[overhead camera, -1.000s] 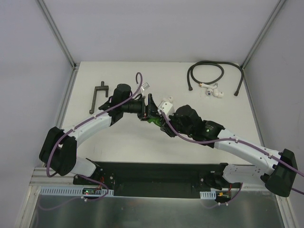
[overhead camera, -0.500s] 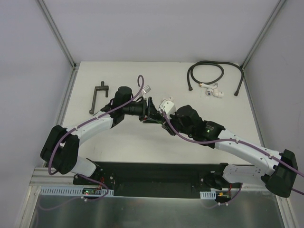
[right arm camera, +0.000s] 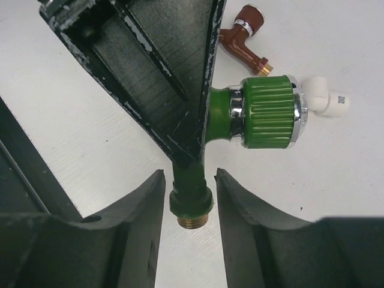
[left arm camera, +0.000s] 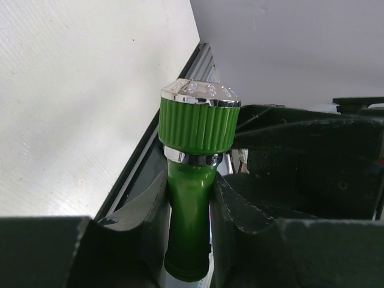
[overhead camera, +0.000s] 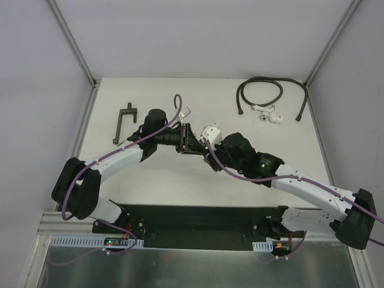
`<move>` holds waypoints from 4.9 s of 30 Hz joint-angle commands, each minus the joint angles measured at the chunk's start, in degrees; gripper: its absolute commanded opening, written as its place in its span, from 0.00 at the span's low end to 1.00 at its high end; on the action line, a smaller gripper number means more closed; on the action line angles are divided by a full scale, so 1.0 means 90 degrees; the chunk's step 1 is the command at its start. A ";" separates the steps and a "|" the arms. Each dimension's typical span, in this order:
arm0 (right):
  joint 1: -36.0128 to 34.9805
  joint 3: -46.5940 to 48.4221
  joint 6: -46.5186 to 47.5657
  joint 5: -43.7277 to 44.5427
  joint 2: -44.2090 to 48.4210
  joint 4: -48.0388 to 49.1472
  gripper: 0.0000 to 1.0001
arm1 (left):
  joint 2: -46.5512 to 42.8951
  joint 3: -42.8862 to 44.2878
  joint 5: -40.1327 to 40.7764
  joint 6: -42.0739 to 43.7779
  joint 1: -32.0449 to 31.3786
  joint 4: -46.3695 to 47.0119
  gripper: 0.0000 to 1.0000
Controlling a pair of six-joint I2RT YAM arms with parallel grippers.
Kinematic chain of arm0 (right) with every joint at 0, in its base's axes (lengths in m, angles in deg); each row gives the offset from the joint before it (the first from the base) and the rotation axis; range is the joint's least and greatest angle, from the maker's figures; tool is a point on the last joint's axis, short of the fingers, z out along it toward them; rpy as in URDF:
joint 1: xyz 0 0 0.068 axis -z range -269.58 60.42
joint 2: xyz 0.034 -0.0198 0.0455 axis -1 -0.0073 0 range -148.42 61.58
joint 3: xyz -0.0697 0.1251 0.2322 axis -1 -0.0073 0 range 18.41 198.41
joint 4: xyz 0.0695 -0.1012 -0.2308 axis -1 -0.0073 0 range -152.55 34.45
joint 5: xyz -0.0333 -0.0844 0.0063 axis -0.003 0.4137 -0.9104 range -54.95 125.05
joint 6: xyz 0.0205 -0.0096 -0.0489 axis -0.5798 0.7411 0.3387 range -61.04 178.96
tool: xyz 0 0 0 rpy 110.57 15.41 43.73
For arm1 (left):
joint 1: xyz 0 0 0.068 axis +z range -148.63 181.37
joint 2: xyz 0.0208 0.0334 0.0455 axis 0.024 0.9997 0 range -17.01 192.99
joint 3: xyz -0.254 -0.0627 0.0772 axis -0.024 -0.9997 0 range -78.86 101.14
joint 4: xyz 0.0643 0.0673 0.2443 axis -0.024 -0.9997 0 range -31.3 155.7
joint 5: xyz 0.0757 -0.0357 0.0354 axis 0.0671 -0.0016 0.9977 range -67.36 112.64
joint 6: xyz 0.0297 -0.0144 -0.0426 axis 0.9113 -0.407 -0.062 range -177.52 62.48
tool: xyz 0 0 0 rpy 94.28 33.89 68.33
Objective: Install the water faucets
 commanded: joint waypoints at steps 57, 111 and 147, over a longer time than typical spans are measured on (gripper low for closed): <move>0.2976 0.3313 -0.7107 0.1750 -0.5662 0.0719 0.76 | -0.2902 -0.0412 0.0058 0.1700 0.4653 -0.1855 0.00; 0.2293 0.2112 -0.3101 0.0726 -0.3562 -0.1331 0.83 | -0.2658 -0.0412 -0.0098 0.1690 0.4721 -0.1855 0.00; 0.2498 0.0139 -0.3610 0.0092 -0.2204 -0.0931 0.74 | -0.2609 -0.0422 -0.0147 0.1651 0.4712 -0.1855 0.00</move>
